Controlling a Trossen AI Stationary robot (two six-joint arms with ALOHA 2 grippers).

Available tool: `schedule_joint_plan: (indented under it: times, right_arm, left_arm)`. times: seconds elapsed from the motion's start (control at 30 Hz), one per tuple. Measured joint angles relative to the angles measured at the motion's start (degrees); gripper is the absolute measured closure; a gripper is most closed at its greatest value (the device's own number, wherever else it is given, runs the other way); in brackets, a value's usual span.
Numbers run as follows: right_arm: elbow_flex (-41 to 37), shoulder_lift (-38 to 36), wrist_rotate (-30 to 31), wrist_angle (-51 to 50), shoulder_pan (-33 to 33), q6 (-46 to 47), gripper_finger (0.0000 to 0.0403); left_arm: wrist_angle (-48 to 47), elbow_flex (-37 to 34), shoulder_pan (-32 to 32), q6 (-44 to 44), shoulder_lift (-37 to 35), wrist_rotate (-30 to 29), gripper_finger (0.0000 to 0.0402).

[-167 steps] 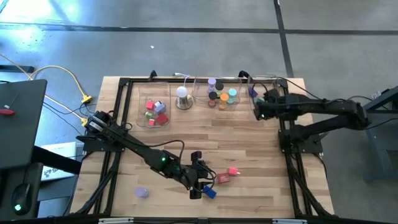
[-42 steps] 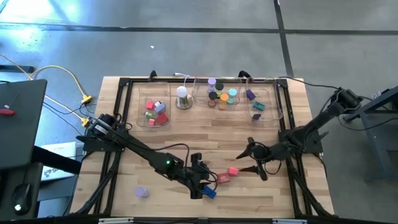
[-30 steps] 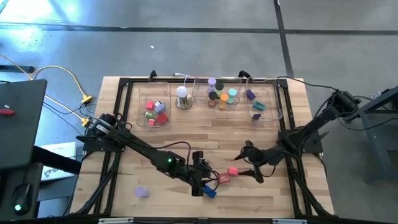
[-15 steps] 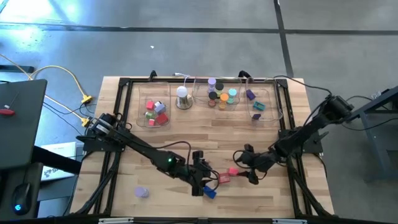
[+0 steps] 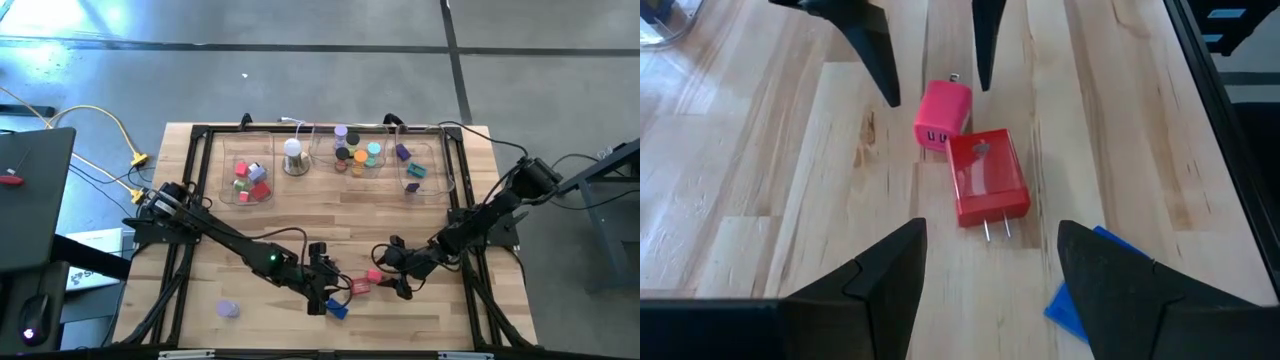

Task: Pick & Place Office items
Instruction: Put the light pink charger adapter into the left transparent bin

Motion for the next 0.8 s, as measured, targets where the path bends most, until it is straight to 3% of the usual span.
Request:
schedule_joint_plan:
  times: [0.5, 0.8]
  right_arm:
    - [0.13, 8.9, 1.23, 6.32, 1.03, -0.2, 0.0103]
    - [0.17, 9.38, 3.01, 5.81, 1.03, -3.02, 0.0104]
  left_arm:
    - [0.02, 0.0, 0.0, 0.0, -0.02, -0.02, 0.0183]
    - [0.02, 0.0, 0.0, -0.02, -0.02, -0.02, 0.0183]
